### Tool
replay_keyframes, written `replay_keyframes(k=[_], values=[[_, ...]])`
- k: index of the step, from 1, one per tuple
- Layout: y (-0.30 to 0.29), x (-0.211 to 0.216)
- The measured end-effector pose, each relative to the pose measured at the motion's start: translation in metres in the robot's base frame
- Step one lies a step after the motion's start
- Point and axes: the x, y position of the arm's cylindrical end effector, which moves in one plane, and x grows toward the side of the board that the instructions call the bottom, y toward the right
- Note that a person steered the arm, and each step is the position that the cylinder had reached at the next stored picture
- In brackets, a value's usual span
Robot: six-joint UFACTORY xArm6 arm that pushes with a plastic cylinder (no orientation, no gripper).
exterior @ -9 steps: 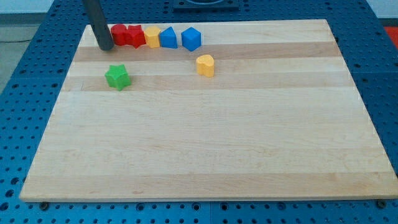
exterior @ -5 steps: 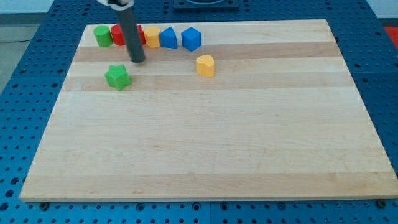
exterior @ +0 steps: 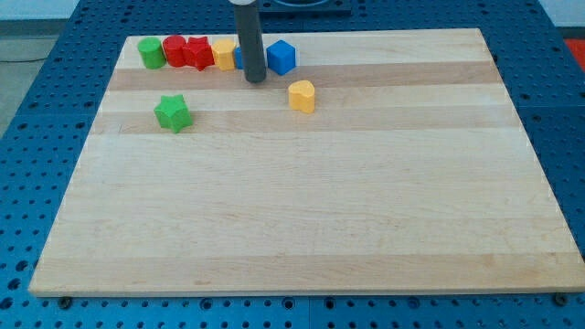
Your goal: Push the blue cube upwards of the board
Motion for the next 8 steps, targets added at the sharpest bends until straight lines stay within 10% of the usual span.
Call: replay_keyframes(k=[8], values=[[0.066, 0.015]])
